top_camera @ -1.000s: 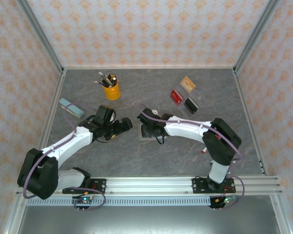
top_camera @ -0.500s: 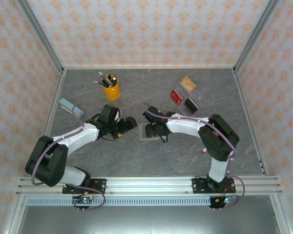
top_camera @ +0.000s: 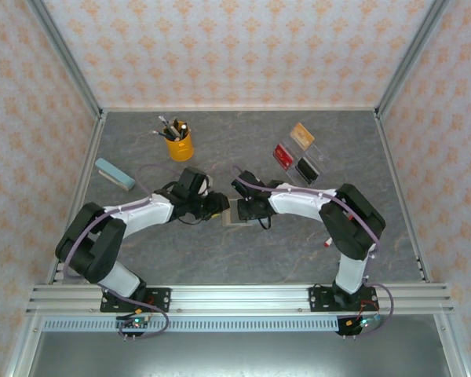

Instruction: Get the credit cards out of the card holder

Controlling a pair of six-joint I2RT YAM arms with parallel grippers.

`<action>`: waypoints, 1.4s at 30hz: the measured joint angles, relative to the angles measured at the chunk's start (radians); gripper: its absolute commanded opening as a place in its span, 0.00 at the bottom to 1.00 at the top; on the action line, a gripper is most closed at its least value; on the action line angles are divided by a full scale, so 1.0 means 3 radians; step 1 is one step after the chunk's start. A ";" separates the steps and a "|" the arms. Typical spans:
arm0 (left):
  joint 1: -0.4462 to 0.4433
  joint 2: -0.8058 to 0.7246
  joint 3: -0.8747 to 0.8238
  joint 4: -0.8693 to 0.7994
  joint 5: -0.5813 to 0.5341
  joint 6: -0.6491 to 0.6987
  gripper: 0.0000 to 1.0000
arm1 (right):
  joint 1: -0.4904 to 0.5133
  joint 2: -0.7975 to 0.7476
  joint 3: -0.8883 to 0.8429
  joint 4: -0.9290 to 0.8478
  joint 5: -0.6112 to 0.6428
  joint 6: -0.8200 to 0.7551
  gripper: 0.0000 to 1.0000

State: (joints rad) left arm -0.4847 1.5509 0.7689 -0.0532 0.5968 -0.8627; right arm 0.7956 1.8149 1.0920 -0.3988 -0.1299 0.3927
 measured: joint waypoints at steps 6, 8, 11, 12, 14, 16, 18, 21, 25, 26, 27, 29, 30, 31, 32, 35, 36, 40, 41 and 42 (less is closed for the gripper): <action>-0.0022 0.0249 0.0079 0.0069 0.0020 -0.0017 0.27 | -0.0003 0.0000 -0.0043 0.0120 -0.0051 0.0000 0.36; -0.0022 0.0323 0.0098 0.0071 0.0025 -0.0018 0.27 | -0.0010 -0.0001 -0.0053 0.0140 -0.0061 0.0000 0.36; -0.0022 0.0434 0.0130 0.0071 0.0033 -0.0018 0.27 | -0.0019 -0.0010 -0.0070 0.0170 -0.0085 0.0000 0.35; -0.0023 0.0462 0.0136 0.0071 0.0033 -0.0018 0.27 | -0.0023 -0.0013 -0.0076 0.0178 -0.0093 0.0001 0.35; -0.0032 0.0492 0.0142 0.0071 0.0032 -0.0017 0.27 | -0.0024 -0.0019 -0.0089 0.0197 -0.0099 0.0000 0.35; -0.0042 0.0510 0.0160 0.0070 0.0033 -0.0018 0.27 | -0.0025 -0.0023 -0.0100 0.0216 -0.0104 0.0001 0.35; -0.0043 0.0521 0.0177 0.0070 0.0033 -0.0017 0.27 | -0.0027 -0.0031 -0.0118 0.0240 -0.0107 0.0001 0.32; -0.0043 0.0532 0.0184 0.0069 0.0033 -0.0014 0.27 | -0.0038 -0.0038 -0.0137 0.0275 -0.0131 0.0011 0.32; -0.0043 0.0537 0.0197 0.0052 0.0037 -0.0008 0.27 | -0.0045 -0.0038 -0.0146 0.0290 -0.0153 0.0013 0.31; -0.0043 0.0552 0.0223 0.0031 0.0056 -0.0001 0.28 | -0.0045 -0.0038 -0.0146 0.0291 -0.0154 0.0013 0.31; -0.0043 0.0572 0.0254 0.0013 0.0084 0.0004 0.29 | -0.0045 -0.0038 -0.0146 0.0291 -0.0154 0.0011 0.31; -0.0058 0.0612 0.0327 -0.0038 0.0108 0.0029 0.30 | -0.0045 -0.0038 -0.0146 0.0294 -0.0154 0.0011 0.30; -0.0066 0.0626 0.0364 -0.0078 0.0116 0.0058 0.30 | -0.0045 -0.0038 -0.0149 0.0296 -0.0154 0.0013 0.29; -0.0066 0.0633 0.0392 -0.0116 0.0120 0.0079 0.30 | -0.0045 -0.0038 -0.0151 0.0300 -0.0154 0.0011 0.28; -0.0071 0.0637 0.0425 -0.0169 0.0126 0.0106 0.30 | -0.0045 -0.0038 -0.0153 0.0304 -0.0155 0.0013 0.28; -0.0081 0.0637 0.0502 -0.0329 0.0126 0.0179 0.30 | -0.0045 -0.0038 -0.0159 0.0314 -0.0158 0.0013 0.26; -0.0081 0.0637 0.0520 -0.0384 0.0107 0.0202 0.30 | -0.0046 -0.0038 -0.0163 0.0323 -0.0159 0.0014 0.25; -0.0081 0.0637 0.0552 -0.0561 0.0013 0.0270 0.30 | -0.0058 -0.0046 -0.0186 0.0351 -0.0179 0.0024 0.23; -0.0081 0.0637 0.0552 -0.0587 -0.0009 0.0281 0.30 | -0.0058 -0.0051 -0.0191 0.0356 -0.0183 0.0024 0.23; -0.0081 0.0637 0.0552 -0.0608 -0.0019 0.0290 0.30 | -0.0058 -0.0051 -0.0196 0.0364 -0.0183 0.0024 0.23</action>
State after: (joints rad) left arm -0.5091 1.7420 0.9344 -0.2356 0.5911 -0.7757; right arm 0.7780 1.7996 1.0332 -0.2897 -0.1848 0.4000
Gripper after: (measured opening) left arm 0.303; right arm 0.233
